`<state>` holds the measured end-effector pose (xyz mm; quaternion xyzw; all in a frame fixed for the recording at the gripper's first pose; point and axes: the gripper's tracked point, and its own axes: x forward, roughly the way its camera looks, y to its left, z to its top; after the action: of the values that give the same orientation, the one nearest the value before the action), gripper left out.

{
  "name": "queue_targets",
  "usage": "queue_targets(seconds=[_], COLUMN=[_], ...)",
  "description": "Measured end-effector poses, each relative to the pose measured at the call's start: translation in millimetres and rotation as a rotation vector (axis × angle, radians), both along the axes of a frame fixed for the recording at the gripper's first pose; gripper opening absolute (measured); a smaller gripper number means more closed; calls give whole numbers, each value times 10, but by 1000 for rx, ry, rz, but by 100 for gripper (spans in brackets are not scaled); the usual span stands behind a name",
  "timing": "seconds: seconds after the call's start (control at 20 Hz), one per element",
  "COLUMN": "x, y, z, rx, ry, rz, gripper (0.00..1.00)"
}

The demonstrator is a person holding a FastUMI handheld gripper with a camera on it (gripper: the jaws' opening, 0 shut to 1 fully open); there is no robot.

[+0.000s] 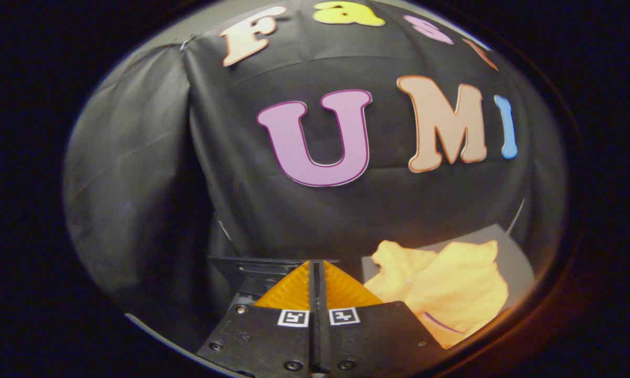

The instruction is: Put the clothes into the washing machine and then close the washing machine lid.

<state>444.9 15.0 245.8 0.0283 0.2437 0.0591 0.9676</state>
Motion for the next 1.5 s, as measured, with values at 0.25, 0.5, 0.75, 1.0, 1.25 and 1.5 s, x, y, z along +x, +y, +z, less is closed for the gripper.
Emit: queue_targets(seconds=[0.25, 0.5, 0.75, 1.0, 1.25, 1.5], x=[-127, -98, -35, 17, 44, 54], y=[-664, -874, -860, -891, -491, 185], z=[-392, -581, -987, -1140, -1050, -1016], rx=[-25, -184, -175, -148, -80, -39], ry=[78, 118, 211, 211, 185, 178], rz=[-167, -196, -231, -305, -248, -142], gripper=[0, 63, 98, 7, 0, 0])
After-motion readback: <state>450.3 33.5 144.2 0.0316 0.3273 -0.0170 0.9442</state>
